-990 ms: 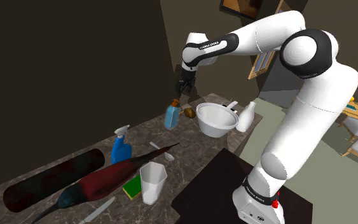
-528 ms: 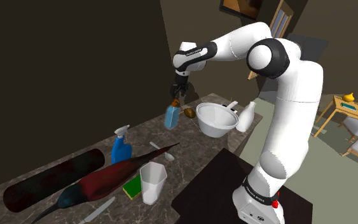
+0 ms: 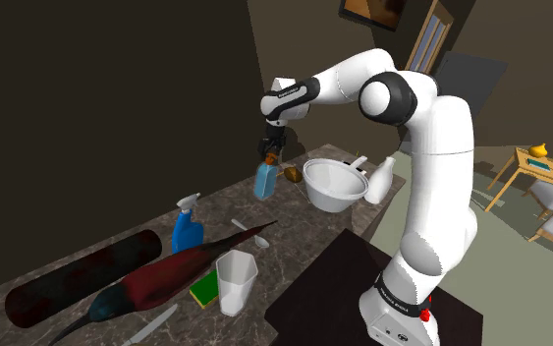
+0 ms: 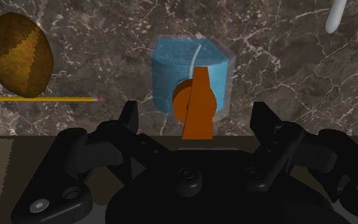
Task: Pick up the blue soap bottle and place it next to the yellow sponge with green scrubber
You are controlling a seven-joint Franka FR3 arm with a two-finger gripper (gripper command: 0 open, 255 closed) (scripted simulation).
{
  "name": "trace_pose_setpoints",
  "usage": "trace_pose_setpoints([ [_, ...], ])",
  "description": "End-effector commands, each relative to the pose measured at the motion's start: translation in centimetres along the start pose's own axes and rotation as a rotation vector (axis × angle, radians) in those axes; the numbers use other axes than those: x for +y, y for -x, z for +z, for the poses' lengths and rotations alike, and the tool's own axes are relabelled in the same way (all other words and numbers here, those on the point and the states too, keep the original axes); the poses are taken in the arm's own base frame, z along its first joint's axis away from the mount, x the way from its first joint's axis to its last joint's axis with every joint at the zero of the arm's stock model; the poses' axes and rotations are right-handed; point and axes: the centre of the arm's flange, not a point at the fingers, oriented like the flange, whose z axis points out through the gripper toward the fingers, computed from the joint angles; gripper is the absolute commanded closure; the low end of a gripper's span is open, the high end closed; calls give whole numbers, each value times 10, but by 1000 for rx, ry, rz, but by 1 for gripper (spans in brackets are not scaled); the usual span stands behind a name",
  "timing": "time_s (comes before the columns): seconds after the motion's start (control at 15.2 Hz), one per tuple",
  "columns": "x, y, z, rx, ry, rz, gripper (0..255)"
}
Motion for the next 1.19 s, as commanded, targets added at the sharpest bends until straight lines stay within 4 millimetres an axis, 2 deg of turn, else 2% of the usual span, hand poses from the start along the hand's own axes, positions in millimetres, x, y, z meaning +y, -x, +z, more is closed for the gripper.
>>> trace_pose_setpoints([
  [0.0, 0, 0, 11, 0, 0, 0, 0],
  [0.53, 0, 0, 14, 0, 0, 0, 0],
  [0.59, 0, 0, 14, 0, 0, 0, 255],
  [1.12, 0, 0, 14, 0, 0, 0, 255],
])
